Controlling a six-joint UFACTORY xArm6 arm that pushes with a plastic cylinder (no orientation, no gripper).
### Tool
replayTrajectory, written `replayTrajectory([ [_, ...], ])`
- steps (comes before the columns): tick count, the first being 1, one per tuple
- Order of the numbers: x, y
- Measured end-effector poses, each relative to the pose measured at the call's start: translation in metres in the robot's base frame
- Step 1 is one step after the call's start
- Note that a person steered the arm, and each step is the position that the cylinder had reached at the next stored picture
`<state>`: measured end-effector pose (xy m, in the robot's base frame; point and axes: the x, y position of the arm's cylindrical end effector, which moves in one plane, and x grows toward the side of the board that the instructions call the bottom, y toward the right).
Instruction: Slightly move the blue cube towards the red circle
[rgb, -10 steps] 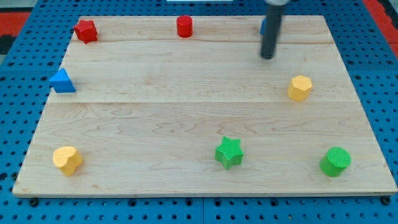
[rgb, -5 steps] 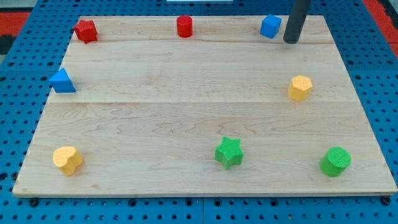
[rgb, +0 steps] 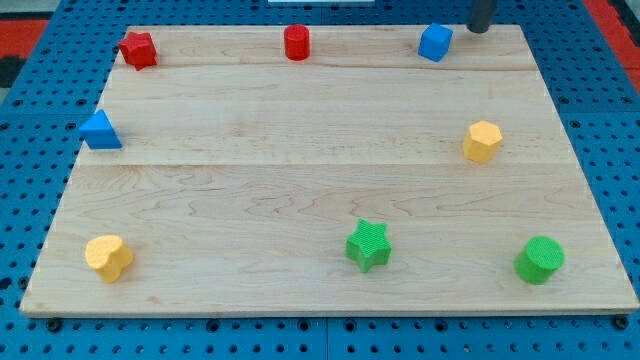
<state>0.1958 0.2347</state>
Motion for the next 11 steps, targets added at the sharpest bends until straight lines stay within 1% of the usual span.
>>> replayTrajectory([
  [1,0.0,0.036],
  [2,-0.002,0.044],
  [6,0.0,0.035],
  [7,0.019,0.035],
  [8,0.024,0.008],
  [9,0.024,0.004],
  [11,0.024,-0.026],
])
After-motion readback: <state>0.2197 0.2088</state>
